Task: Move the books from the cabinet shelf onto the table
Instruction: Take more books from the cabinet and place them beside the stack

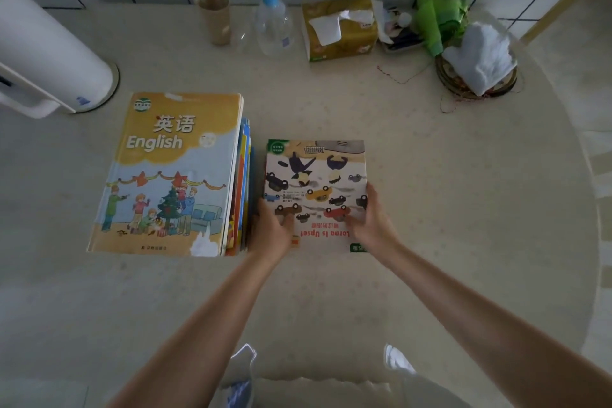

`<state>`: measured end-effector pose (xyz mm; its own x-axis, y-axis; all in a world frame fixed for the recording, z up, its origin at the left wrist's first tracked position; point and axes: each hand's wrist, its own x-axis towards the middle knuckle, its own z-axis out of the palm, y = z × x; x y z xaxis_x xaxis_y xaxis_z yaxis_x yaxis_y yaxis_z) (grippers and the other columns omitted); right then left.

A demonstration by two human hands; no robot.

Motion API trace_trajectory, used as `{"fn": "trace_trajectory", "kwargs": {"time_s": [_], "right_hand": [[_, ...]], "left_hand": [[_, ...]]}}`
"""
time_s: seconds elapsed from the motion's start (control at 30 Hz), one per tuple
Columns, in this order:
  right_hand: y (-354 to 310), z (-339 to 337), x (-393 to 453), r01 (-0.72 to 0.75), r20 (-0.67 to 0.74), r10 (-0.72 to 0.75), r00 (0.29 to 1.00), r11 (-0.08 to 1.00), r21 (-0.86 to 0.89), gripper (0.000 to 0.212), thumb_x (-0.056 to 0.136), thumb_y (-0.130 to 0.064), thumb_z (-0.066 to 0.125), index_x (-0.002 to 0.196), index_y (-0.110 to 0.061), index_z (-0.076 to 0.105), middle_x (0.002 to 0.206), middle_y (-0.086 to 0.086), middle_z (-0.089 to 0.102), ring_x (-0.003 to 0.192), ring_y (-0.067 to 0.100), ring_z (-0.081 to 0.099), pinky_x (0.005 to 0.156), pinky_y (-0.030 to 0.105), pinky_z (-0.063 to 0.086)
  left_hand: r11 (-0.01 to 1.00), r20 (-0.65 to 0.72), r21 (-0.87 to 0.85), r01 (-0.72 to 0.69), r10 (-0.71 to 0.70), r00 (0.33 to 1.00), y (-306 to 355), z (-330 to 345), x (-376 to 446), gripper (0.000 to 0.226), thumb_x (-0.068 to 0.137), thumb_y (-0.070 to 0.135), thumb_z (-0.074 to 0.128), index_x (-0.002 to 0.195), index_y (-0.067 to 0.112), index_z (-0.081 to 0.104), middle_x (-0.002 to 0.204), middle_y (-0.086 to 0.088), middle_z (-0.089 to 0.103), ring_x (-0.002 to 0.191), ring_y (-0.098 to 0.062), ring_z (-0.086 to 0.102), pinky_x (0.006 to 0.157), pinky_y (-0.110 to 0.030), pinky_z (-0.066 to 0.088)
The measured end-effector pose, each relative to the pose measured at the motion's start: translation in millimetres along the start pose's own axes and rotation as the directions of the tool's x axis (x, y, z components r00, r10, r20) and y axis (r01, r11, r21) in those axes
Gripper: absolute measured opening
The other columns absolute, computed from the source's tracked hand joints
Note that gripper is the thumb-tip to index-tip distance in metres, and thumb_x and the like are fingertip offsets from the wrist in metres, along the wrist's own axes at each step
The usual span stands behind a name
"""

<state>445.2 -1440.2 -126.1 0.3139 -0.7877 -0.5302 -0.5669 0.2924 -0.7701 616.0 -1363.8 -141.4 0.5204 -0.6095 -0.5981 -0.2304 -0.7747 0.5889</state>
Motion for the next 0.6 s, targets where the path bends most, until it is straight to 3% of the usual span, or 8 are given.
{"fn": "trace_trajectory", "kwargs": {"time_s": [0.1,0.17,0.3,0.6], "right_hand": [[11.2,10.4,-13.3,0.086,-0.073,-0.103,0.992,0.976,-0.202,0.086,0.091,-0.018,0.059,0.152,-0.021,-0.001,0.143,0.003,0.041,0.127,0.021,0.043,0.102,0.037,0.04],[15.1,12.9,-17.4,0.122,-0.074,-0.145,0.987,0.961,-0.249,0.084,0.092,-0.019,0.057,0.152,-0.02,-0.001,0.149,0.008,0.031,0.133,0.026,0.035,0.106,0.039,0.034],[16.8,17.8,-20.1,0.166,-0.078,-0.2,0.977,0.934,-0.318,0.078,0.092,-0.024,0.056,0.151,-0.023,0.005,0.147,0.008,0.025,0.131,0.029,0.032,0.106,0.045,0.034],[13.1,7.7,-24.0,0.142,-0.064,-0.172,0.983,0.933,-0.331,0.078,0.09,-0.02,0.058,0.151,-0.021,0.009,0.147,0.008,0.029,0.131,0.03,0.036,0.108,0.045,0.037]], "left_hand": [[0.986,-0.11,0.137,-0.098,0.113,0.987,-4.3,8.3,-7.5,0.085,0.091,0.032,0.061,0.154,0.02,0.005,0.149,-0.013,0.033,0.137,-0.028,0.036,0.104,-0.051,0.044],[0.975,-0.126,0.182,-0.125,0.15,0.981,-4.1,11.2,-11.6,0.088,0.092,0.034,0.06,0.154,0.026,-0.002,0.152,-0.012,0.024,0.141,-0.028,0.029,0.107,-0.051,0.04],[0.914,-0.087,0.375,-0.158,0.204,0.975,-3.5,12.8,-15.2,0.084,0.093,0.043,0.055,0.153,0.028,-0.002,0.154,-0.01,0.015,0.144,-0.03,0.016,0.113,-0.049,0.032],[0.931,-0.036,0.3,-0.207,0.228,0.973,-10.0,7.9,-18.1,0.082,0.092,0.037,0.059,0.151,0.031,0.003,0.156,-0.005,0.008,0.144,-0.028,0.02,0.108,-0.052,0.04]]}}
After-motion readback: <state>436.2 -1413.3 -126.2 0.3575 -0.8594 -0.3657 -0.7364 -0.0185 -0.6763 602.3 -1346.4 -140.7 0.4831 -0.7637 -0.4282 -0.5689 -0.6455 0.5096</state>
